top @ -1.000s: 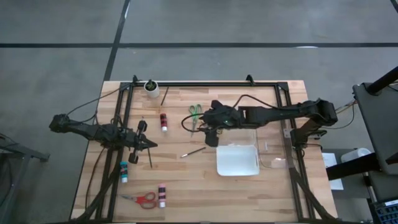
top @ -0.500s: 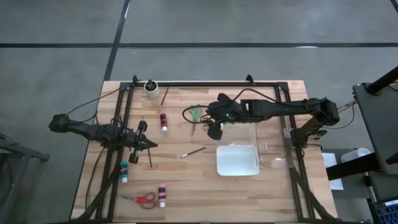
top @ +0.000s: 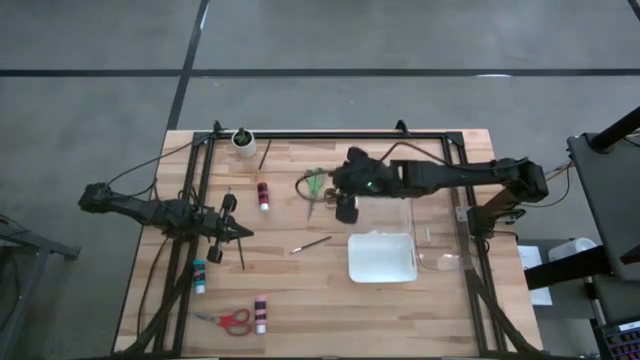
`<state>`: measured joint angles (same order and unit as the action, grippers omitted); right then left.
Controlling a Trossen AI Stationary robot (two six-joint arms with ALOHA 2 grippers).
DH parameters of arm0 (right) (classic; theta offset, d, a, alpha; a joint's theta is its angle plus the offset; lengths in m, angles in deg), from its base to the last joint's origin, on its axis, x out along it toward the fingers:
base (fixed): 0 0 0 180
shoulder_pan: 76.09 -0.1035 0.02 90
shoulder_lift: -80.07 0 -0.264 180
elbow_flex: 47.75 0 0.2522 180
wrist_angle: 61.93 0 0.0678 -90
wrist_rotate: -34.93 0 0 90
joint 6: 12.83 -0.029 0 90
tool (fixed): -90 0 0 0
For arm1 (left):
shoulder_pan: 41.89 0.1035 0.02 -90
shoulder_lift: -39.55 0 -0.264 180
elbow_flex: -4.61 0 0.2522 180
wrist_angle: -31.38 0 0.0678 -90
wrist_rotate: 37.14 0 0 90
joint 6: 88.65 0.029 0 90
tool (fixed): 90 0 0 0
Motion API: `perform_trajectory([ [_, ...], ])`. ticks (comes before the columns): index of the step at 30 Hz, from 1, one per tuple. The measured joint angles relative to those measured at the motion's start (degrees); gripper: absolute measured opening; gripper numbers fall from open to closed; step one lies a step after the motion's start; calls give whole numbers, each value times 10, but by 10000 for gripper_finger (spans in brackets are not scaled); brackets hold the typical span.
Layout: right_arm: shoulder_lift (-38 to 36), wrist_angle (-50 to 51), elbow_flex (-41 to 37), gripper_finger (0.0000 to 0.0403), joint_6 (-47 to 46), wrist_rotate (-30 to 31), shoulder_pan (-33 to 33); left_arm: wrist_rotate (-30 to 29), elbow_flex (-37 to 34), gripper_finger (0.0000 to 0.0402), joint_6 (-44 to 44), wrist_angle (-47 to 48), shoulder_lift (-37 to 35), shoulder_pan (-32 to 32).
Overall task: Pick & Place Paint Supplies
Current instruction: Put the red paint bottle into the left transparent bin
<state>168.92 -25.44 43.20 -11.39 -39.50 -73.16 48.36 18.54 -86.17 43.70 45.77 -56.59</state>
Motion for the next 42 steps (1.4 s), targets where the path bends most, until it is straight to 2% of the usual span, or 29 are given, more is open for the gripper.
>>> perform_trajectory([
  [2, -19, -42, -11, 217, -9, -9, 19, 0, 0, 3, 0, 0, 0, 0],
  [7, -59, -97, -51, 217, 40, -176, 76, 0, 0, 3, 0, 0, 0, 0],
  [13, -104, -117, -85, 217, 69, -188, 136, 0, 0, 3, 0, 0, 0, 0],
  [20, -186, -283, -203, 217, 62, -272, 191, 0, 0, 3, 0, 0, 0, 0],
  [24, -229, -364, -279, 217, 58, -267, 220, 0, 0, 3, 0, 0, 0, 0],
  [29, -272, -375, -320, 217, 39, -284, 223, 0, 0, 3, 0, 0, 0, 0],
  [42, -305, -380, -327, 217, 35, -274, 224, 0, 0, 3, 0, 0, 0, 0],
])
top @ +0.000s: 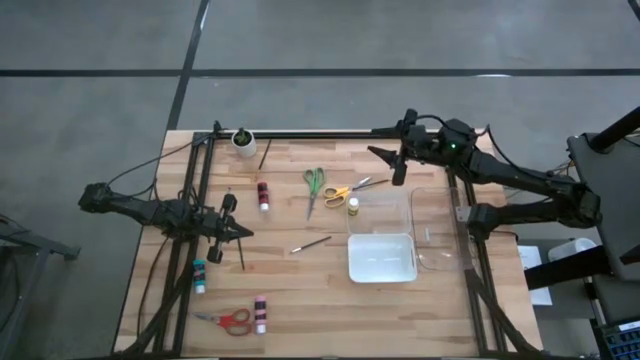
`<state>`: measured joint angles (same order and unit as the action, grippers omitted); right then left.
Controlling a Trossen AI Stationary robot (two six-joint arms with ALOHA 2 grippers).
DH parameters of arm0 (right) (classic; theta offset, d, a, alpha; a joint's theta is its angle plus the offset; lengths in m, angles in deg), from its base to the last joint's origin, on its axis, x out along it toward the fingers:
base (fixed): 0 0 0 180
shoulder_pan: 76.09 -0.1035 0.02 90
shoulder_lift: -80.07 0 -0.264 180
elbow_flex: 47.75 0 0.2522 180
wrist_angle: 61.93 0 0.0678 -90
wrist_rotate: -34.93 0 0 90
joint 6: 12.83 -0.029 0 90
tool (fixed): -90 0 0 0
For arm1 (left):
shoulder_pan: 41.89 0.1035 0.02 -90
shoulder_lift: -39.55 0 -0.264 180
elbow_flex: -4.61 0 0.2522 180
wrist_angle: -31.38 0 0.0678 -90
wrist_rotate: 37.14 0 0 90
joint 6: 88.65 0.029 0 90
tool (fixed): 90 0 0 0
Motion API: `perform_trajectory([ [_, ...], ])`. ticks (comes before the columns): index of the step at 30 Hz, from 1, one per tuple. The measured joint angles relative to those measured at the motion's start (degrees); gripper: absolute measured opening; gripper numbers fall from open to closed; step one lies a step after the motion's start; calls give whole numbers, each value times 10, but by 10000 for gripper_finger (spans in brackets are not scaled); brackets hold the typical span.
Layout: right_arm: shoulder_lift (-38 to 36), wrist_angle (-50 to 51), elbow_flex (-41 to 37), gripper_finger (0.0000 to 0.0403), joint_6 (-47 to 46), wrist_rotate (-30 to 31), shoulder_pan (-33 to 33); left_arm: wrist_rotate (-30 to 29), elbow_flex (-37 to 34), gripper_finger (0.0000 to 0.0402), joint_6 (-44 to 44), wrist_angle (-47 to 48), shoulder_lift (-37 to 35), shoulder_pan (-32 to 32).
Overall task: Pick & Place Paint Supplies
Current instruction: Put the red paint bottle into the left transparent bin
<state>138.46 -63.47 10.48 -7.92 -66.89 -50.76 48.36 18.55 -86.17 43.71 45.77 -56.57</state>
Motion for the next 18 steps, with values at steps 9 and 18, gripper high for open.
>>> perform_trajectory([
  [9, 18, 0, 0, 217, 0, -1, 0, 0, 0, 3, 0, 0, 0, 0],
  [18, 47, 0, 1, 217, 0, -2, -1, 0, 0, 3, 0, 0, 0, 0],
])
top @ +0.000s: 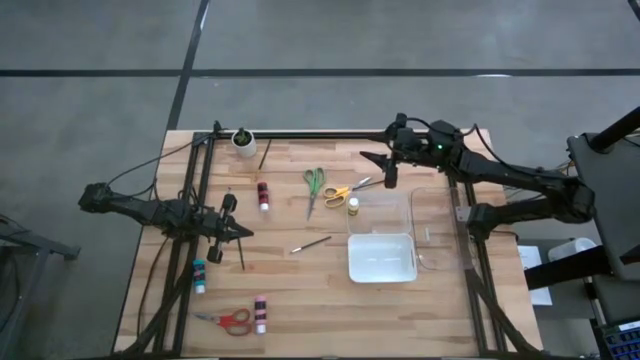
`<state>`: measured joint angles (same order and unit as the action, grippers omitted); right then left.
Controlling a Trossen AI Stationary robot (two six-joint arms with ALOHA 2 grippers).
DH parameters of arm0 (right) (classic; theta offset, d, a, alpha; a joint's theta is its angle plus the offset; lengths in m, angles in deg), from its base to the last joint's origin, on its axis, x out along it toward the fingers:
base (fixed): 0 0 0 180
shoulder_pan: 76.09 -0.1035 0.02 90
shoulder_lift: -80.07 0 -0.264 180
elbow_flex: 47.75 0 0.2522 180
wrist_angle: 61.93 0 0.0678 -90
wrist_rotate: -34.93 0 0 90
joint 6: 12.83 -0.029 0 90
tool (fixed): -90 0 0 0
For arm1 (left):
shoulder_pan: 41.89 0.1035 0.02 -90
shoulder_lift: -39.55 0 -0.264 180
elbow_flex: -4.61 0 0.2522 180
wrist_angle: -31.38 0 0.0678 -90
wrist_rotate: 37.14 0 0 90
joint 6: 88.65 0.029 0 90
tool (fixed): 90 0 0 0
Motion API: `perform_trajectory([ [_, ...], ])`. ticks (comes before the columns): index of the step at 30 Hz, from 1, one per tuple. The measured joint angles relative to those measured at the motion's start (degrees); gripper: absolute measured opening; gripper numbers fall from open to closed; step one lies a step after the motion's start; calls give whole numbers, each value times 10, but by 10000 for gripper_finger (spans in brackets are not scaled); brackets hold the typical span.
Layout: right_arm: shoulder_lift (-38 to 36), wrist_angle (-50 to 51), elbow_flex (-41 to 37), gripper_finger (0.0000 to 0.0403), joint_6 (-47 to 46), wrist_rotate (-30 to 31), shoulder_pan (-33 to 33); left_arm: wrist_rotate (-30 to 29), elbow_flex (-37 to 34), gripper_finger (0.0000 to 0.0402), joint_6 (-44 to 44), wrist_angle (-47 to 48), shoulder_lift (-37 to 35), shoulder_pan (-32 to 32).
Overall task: Pick & Place Paint Supplies
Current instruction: Put the red paint bottle into the left transparent bin
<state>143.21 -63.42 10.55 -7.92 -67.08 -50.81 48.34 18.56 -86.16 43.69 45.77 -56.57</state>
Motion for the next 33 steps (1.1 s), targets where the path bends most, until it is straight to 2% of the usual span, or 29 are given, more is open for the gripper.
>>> perform_trajectory([
  [10, 26, 0, 0, 217, 0, 0, 0, 0, 0, 3, 3, 0, 0, 0],
  [33, 26, 0, 0, 217, 0, 0, 0, 0, 0, 3, 3, 0, 0, 0],
])
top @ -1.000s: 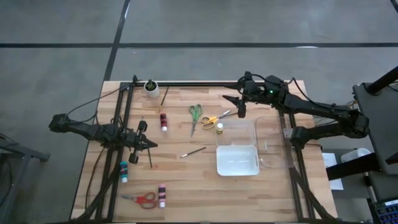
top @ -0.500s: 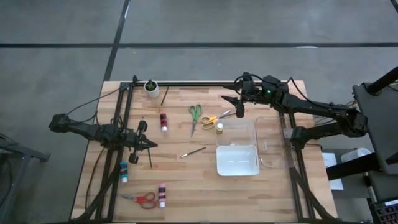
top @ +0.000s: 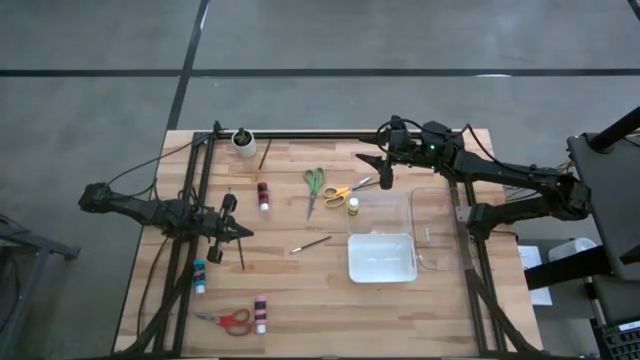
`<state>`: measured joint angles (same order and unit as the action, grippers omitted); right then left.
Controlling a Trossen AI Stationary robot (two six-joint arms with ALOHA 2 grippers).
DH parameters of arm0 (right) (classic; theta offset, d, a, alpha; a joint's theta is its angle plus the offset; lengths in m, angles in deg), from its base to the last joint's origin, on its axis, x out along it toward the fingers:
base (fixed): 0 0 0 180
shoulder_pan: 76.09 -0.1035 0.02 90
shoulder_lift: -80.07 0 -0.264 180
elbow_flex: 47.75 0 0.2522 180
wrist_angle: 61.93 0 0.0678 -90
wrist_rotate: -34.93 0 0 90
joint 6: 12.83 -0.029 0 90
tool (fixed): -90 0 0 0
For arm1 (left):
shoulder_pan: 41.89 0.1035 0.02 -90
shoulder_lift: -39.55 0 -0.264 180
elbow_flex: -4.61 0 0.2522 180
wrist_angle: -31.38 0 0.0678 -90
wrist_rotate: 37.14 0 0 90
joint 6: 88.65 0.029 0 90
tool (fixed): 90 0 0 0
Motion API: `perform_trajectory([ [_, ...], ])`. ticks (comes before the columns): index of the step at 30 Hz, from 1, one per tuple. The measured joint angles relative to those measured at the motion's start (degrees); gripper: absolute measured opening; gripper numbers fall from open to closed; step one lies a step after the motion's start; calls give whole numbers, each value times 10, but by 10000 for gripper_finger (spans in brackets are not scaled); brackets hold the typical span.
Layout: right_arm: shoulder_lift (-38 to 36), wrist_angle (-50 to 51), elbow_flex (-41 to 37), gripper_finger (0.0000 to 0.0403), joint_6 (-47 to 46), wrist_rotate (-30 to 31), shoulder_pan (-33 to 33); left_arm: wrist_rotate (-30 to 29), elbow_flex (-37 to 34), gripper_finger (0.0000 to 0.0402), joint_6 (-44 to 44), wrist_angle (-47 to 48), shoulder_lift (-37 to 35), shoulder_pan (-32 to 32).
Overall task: Pick & Place Paint Supplies
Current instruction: Put the red paint bottle into the left transparent bin
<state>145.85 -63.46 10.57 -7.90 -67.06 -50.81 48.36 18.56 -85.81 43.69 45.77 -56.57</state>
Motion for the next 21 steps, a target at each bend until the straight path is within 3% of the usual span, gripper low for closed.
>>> perform_trajectory([
  [4, 0, 0, 0, 217, 0, 0, 0, -2, 0, 3, -31, -39, 1, 0],
  [7, 0, 0, 0, 217, 0, 0, 0, -39, 2, 3, -147, -132, 0, 0],
  [12, 0, 0, 0, 217, 0, 0, 0, -135, 44, 3, -294, -69, 4, 0],
  [21, 0, 0, 0, 217, 0, 0, 0, -151, 107, 3, -415, -32, 96, 0],
])
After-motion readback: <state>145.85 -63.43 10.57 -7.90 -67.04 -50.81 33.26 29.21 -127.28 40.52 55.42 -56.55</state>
